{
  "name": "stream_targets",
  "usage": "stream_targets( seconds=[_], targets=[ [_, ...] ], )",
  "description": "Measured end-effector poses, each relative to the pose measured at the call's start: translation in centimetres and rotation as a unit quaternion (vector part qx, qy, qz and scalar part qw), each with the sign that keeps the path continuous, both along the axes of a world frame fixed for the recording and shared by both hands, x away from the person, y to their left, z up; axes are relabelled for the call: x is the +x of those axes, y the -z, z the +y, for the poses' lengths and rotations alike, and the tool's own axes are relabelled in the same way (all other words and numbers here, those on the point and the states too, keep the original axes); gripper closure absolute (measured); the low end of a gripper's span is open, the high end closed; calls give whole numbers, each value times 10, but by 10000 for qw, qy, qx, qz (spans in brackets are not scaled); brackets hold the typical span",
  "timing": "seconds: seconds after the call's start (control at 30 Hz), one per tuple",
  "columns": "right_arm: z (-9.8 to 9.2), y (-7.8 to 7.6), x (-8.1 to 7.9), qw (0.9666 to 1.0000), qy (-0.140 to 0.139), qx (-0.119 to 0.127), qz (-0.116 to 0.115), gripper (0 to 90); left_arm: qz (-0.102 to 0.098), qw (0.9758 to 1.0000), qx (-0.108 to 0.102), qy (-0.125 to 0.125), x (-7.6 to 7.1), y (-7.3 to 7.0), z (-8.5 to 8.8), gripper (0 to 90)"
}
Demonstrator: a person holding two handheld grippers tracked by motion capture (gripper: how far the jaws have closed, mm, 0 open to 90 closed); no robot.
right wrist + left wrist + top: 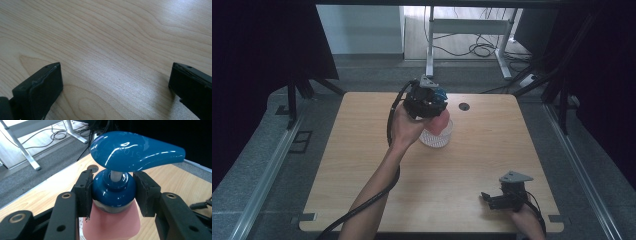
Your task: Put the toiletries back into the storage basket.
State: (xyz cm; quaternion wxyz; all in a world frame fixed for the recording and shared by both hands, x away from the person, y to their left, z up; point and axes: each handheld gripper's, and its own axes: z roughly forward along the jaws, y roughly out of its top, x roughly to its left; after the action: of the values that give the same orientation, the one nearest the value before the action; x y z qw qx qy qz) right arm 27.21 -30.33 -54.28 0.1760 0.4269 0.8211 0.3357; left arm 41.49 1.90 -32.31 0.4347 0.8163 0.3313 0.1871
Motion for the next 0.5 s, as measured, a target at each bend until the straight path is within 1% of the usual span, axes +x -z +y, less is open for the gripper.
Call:
stream_targets(
  seconds=[0.13,0.27,0.37,0.5],
  targets=[
    [0,0,0,10000,-2,-4,4,0,-5,10000,8,-37,7,2,-6,529],
    [0,0,0,10000,-6,-3,3,0,-12,9999,53,-132,14,7,-11,529],
    [0,0,0,10000,-12,-4,2,0,-24,9998,76,-200,19,12,-15,529],
    [0,0,0,10000,-31,-6,-5,0,-7,9996,103,-263,25,23,-17,529]
  ],
)
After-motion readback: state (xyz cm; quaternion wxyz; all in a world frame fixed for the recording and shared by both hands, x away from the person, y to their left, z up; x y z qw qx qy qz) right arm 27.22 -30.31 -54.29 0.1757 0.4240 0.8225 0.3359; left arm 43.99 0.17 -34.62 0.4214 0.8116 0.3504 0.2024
